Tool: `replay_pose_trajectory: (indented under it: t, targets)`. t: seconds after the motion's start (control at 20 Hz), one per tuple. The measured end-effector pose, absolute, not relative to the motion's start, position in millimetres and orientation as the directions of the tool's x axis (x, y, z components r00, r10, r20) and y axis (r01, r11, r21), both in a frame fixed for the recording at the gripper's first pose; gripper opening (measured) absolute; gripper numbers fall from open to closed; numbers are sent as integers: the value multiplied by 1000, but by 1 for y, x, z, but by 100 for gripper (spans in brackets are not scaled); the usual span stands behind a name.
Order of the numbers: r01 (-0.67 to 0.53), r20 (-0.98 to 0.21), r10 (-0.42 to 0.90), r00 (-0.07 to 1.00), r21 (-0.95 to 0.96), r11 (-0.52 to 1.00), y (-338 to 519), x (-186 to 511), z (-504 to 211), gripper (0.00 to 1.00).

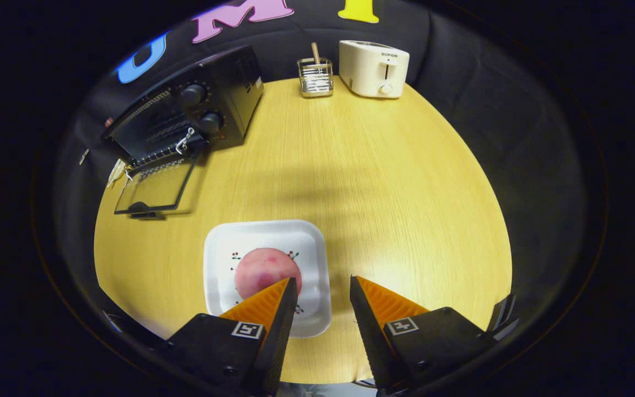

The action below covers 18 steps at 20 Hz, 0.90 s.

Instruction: Open the toaster oven, put the food inside, and close the toaster oven door.

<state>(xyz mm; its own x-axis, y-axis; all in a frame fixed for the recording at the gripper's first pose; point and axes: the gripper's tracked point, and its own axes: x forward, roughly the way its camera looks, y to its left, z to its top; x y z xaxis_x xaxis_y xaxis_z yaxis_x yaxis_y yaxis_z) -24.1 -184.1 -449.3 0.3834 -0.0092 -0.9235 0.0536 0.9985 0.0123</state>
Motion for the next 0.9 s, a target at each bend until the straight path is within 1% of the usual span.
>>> replay_pose_trajectory:
  t: [0.1, 0.15, 0.2, 0.25, 0.35, 0.55, 0.6, 0.65, 0.85, 0.9]
  targets:
    - [40, -933, -5, 360, 10, 999, -185, -20, -460, 66]
    - [34, -941, 24, 338, 38, 999, -181, -20, -459, 66]
    - [39, -946, 19, 324, 33, 999, -181, -19, -468, 51]
    - [37, -950, 16, 311, 29, 999, -182, -17, -472, 44]
    - [18, -958, 3, 285, 9, 1000, -184, -20, -478, 43]
    - [36, -967, -4, 253, 5, 999, -185, -20, -473, 45]
    - [52, -967, -16, 254, -2, 999, -188, -14, -481, 29]
    - [41, -968, -10, 249, 0, 999, -186, -16, -478, 13]
    - [35, -971, 16, 239, 26, 999, -186, -16, -471, 14]
    - [33, -971, 26, 239, 35, 999, -185, -19, -477, 5]
